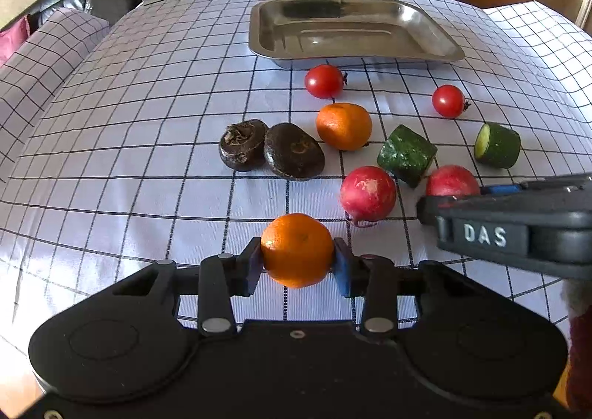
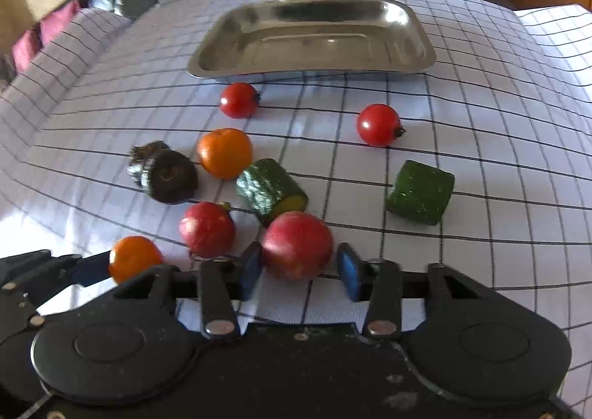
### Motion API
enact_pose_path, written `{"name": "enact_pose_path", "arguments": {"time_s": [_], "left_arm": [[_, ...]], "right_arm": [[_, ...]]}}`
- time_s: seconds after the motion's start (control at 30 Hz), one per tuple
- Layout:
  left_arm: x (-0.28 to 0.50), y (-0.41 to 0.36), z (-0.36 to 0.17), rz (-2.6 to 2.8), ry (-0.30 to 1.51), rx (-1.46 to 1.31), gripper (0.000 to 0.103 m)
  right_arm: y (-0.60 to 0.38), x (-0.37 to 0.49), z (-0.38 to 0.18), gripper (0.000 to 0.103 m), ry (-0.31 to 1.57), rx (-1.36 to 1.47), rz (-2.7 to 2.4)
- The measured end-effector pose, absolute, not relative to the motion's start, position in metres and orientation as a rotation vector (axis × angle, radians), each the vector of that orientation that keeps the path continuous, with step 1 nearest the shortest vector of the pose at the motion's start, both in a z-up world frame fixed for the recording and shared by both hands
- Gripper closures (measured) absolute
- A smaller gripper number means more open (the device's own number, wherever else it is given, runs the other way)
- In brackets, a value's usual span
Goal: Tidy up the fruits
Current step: 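Carry the orange and red apple in both tools over the steel tray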
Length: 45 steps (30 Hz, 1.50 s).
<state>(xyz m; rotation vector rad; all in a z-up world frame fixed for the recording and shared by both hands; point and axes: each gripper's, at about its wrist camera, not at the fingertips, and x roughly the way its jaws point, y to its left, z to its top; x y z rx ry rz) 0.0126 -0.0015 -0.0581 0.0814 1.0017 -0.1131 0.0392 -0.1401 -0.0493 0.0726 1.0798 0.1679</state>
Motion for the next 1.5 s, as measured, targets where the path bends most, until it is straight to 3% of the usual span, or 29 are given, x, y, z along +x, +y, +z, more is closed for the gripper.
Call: {"name": "enact_pose_path", "arguments": {"time_s": [0.77,1.5], "left_arm": [[0.032,-0.014,-0.002,-0.118,0.935,0.118,0.055],[0.138,-0.018,0.008,-0.141,1.003,0.067,0.055]], "right_arm": [[-0.176,0.008,0.0,0.062,0.926,0.067,0.116],[-0.182,0.117,0.027,0.061,0.927,0.116,0.029]]}}
